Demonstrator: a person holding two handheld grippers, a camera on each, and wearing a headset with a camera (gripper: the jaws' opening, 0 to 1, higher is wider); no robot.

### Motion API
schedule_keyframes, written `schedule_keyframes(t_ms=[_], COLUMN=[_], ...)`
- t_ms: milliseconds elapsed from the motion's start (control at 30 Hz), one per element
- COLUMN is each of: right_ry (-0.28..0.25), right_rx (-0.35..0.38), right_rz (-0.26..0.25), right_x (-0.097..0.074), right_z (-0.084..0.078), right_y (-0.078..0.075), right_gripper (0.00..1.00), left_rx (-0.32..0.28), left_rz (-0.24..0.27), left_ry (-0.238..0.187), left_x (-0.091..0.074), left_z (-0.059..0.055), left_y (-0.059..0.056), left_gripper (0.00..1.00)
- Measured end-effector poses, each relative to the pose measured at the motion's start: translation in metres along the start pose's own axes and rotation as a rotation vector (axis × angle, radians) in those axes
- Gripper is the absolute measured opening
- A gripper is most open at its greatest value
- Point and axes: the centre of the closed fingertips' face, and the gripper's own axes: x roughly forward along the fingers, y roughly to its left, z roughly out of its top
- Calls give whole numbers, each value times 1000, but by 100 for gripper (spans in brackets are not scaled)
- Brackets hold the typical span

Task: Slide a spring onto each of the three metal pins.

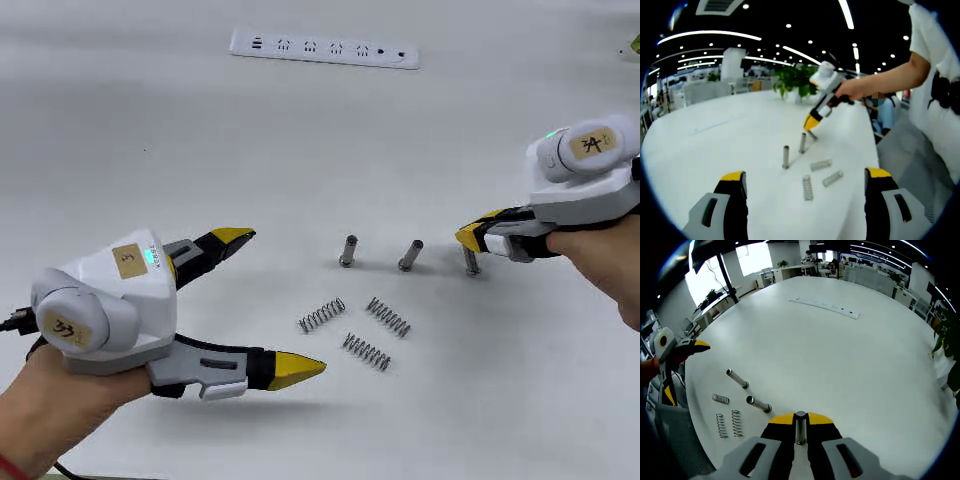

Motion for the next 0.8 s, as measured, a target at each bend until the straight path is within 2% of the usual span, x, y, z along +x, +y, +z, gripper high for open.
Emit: schedule_keyframes(t_ms=[300, 800], right_ry=[-38, -89], right_rx=[2, -5], right_rz=[-4, -8], right_x=[-5, -14], right_z=[-2, -6], right_y=[-5, -3], right_gripper=[9, 9], left_rx=[5, 9], left_rz=[-5, -12], left_ry=[5, 9], left_x=[2, 4], left_z=[-1, 0], left_y=[-1, -2], left_gripper=[100, 99])
